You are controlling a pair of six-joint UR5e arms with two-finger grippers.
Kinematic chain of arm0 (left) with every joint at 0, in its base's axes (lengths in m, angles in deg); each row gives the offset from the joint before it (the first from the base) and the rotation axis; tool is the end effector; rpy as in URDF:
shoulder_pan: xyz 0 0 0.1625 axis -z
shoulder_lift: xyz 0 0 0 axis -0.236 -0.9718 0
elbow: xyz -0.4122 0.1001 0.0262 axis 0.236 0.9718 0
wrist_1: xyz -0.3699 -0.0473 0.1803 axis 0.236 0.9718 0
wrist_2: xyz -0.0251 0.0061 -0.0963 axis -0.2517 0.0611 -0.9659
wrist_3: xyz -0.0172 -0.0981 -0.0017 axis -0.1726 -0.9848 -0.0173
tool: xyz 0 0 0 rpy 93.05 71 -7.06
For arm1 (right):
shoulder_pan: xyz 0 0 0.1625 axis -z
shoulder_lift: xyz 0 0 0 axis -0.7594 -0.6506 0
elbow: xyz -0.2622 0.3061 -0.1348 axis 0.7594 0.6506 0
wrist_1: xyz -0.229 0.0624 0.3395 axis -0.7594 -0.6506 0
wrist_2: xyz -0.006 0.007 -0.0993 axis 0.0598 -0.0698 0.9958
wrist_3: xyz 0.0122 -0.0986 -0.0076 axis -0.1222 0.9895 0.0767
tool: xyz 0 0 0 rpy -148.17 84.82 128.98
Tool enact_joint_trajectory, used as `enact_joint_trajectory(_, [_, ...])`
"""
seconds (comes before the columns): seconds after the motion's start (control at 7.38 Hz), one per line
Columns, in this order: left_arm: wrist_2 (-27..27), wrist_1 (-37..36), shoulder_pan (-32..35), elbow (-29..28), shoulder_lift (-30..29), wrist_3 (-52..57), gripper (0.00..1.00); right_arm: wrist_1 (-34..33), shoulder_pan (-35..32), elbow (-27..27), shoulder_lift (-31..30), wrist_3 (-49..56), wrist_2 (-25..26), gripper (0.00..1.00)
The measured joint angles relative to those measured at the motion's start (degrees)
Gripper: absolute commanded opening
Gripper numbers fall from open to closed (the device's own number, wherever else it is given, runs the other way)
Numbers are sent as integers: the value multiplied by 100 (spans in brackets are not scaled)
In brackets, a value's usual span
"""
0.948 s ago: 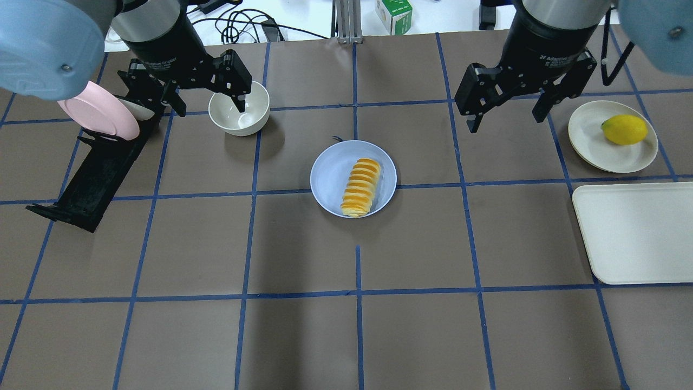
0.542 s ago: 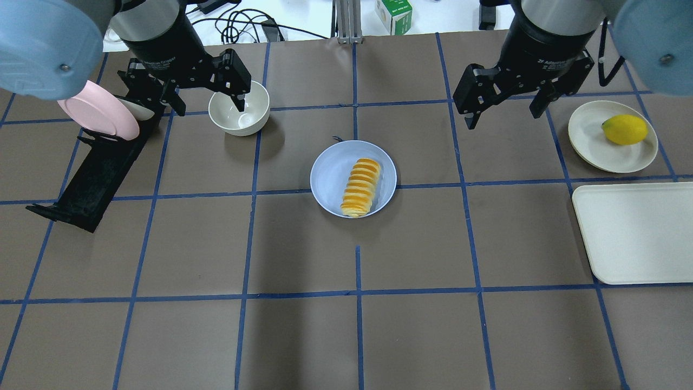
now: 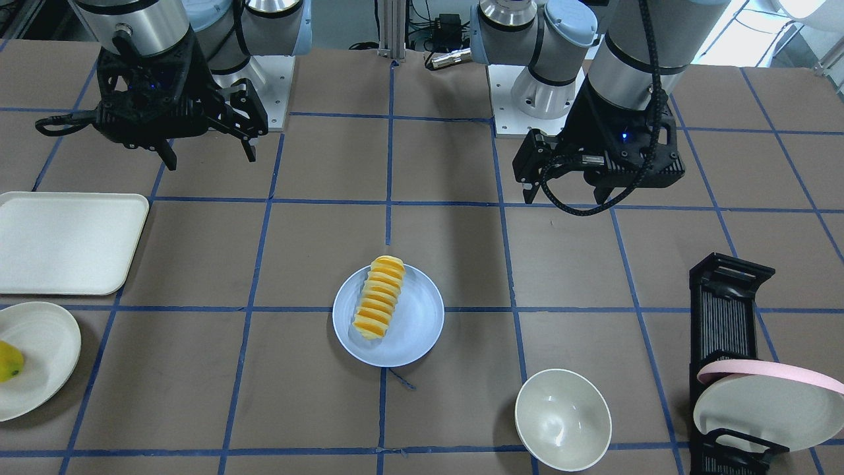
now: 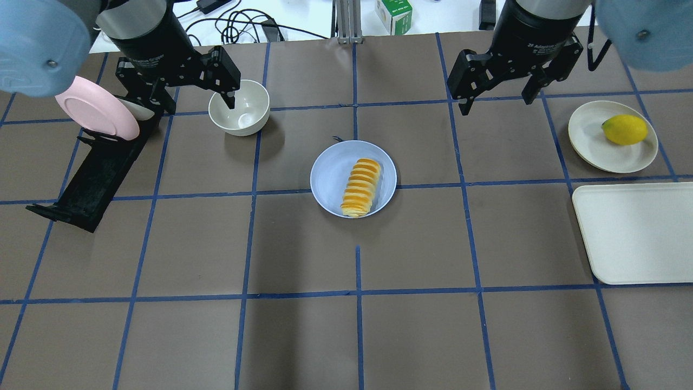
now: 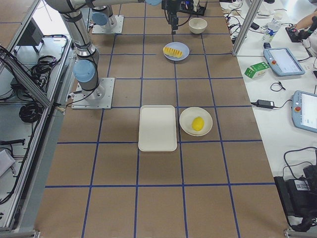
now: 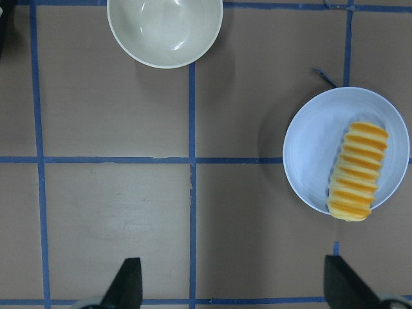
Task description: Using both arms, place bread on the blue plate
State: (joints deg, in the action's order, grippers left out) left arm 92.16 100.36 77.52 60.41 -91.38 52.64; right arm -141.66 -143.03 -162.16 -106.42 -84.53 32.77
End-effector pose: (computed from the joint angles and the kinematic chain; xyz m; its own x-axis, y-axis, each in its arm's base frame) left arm -0.1470 -0.5302 0.4972 -0.9988 -0.0375 0.0322 -0.0390 0.9981 -0.0477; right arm 0.1662 -0.4988 0.5185 -0.9878 -0.1552 -0.0096 -0.1549 0.9877 -0.0217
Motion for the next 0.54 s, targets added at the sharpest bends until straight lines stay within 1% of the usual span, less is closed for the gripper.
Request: enact_joint_trajectory(0.54, [-10,4,-24,11,32,5,100,-25,9,-21,10,-2,-10,100])
